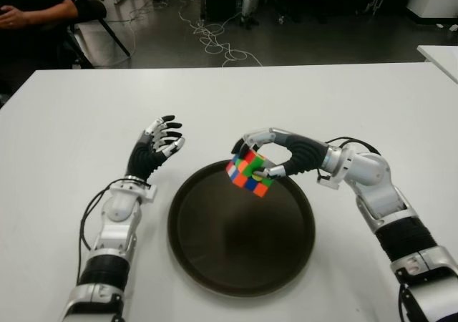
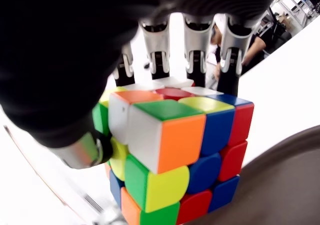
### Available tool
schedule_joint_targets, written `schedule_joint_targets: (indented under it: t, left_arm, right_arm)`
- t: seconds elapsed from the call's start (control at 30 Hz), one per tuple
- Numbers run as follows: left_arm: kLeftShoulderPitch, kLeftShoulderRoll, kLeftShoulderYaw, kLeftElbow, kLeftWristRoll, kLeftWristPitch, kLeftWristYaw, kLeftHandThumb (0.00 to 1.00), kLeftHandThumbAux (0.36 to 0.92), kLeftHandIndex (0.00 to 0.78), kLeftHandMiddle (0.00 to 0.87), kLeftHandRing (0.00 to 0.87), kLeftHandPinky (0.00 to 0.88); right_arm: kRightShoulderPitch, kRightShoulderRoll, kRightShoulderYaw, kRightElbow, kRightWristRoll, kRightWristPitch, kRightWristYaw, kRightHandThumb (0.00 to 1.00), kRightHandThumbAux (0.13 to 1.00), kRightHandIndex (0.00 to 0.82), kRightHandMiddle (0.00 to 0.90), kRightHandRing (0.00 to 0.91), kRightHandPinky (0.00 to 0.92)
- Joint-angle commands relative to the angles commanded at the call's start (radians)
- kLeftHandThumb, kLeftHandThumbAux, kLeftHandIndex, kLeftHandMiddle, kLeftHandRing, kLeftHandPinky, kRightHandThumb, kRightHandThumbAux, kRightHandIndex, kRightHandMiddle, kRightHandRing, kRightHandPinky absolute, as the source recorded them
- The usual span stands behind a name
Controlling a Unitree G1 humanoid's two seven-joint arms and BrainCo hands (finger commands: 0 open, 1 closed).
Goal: Pick up the Rubik's Cube and put it in the plate
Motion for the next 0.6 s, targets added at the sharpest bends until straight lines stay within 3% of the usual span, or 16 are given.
schedule_joint_targets:
  t: [0.1,0.2,0.6]
  left_arm:
    - [-0.002,0.002,0.000,0.007,-0.001,-0.005,-0.004,0.105,0.653,0.201,0.274,0.280,0.304]
    - [-0.002,0.003,0.000,0.010,-0.002,-0.009,-0.008,0.101,0.651,0.203,0.270,0.275,0.293]
    - [-0.001,-0.001,0.004,0.007,-0.005,0.002,-0.004,0.114,0.642,0.197,0.265,0.273,0.289]
  right_arm:
    - [-0.004,0.005,-0.003,0.005,0.018,0.017,0.025,0.075,0.728,0.073,0.123,0.087,0.046]
    - [-0.009,0.007,-0.004,0.008,0.028,0.028,0.051,0.024,0.690,0.028,0.061,0.031,0.014]
    - [-0.022,-0.005,-0.010,0.010,0.002,0.065,0.091,0.000,0.626,0.000,0.002,0.000,0.000]
